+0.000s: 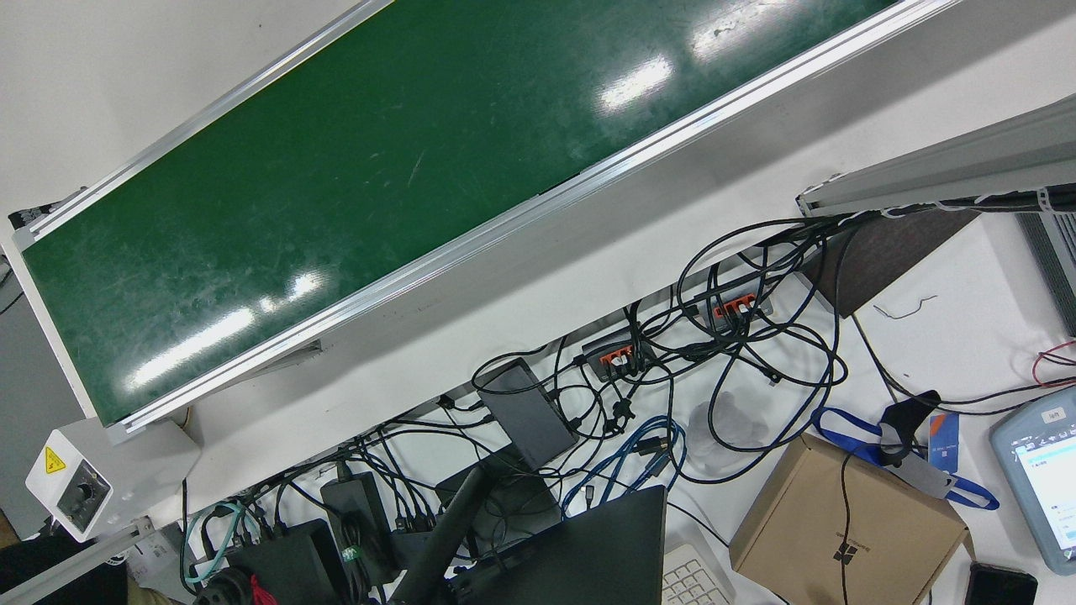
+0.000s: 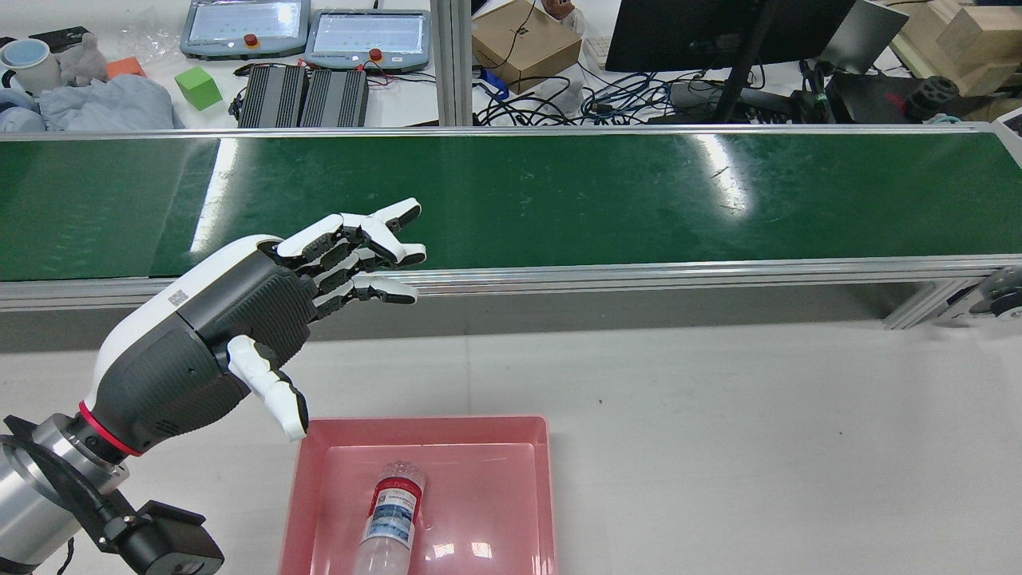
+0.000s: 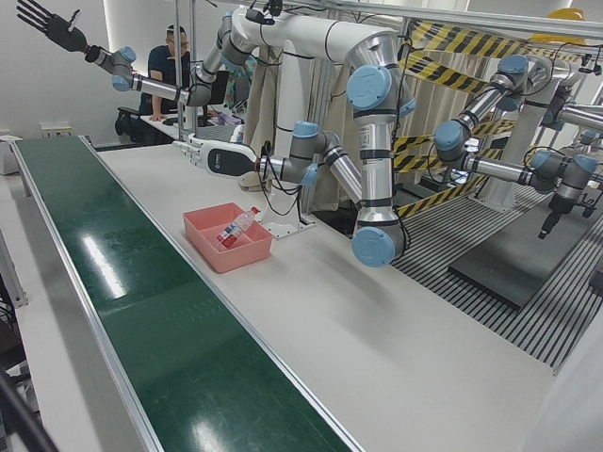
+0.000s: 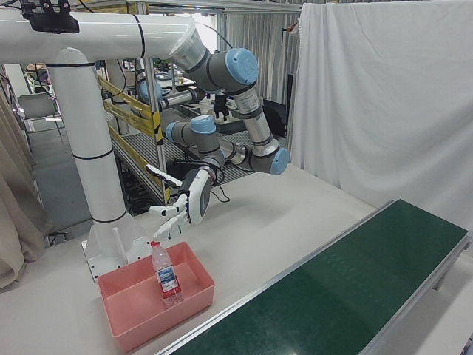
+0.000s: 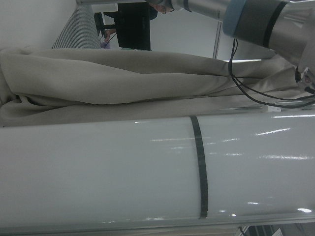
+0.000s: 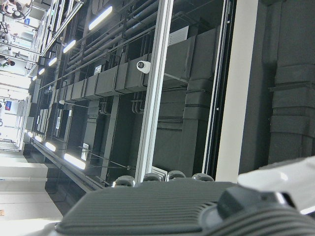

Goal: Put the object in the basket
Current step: 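Lower the bottle into the pink basket and open the left hand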

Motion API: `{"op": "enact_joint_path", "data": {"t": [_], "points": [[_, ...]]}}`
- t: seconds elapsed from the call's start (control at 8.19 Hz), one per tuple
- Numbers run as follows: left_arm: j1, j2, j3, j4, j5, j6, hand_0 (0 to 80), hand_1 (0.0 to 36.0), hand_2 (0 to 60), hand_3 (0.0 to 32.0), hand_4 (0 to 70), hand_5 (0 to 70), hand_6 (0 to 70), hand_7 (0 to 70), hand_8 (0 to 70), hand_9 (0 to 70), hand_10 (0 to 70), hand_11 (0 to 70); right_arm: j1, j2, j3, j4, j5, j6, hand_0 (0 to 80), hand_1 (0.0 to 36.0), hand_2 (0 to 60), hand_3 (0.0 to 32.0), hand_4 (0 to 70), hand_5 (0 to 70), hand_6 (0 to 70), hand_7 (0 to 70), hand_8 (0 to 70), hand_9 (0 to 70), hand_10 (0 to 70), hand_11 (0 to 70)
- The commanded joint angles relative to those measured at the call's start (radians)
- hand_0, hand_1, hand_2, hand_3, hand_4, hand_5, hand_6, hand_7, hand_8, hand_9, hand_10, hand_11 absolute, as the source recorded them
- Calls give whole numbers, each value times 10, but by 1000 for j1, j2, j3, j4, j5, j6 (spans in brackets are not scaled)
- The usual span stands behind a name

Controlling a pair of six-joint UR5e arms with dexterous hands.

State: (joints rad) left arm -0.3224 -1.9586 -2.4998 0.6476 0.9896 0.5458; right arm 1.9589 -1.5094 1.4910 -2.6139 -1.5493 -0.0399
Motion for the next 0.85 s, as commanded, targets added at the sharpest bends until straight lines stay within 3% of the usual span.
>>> {"op": "enact_joint_path", "data": {"t": [0.0, 0.37, 0.73], "points": [[2, 1, -2, 0, 0, -3, 500, 0, 0, 8, 124, 446, 106, 85, 150, 176, 174, 256, 0, 0, 0, 0, 0, 0, 0, 0, 0, 0, 0, 0, 0, 0, 0, 0, 0, 0], [0, 0, -2, 3, 3, -6, 484, 0, 0, 18, 94, 423, 90, 66, 134, 155, 153, 225, 0, 0, 0, 0, 0, 0, 0, 0, 0, 0, 0, 0, 0, 0, 0, 0, 0, 0], [-1, -2, -4, 7, 4, -7, 485, 0, 0, 0, 118, 462, 101, 70, 159, 171, 149, 217, 0, 0, 0, 1, 0, 0, 0, 0, 0, 0, 0, 0, 0, 0, 0, 0, 0, 0]]}}
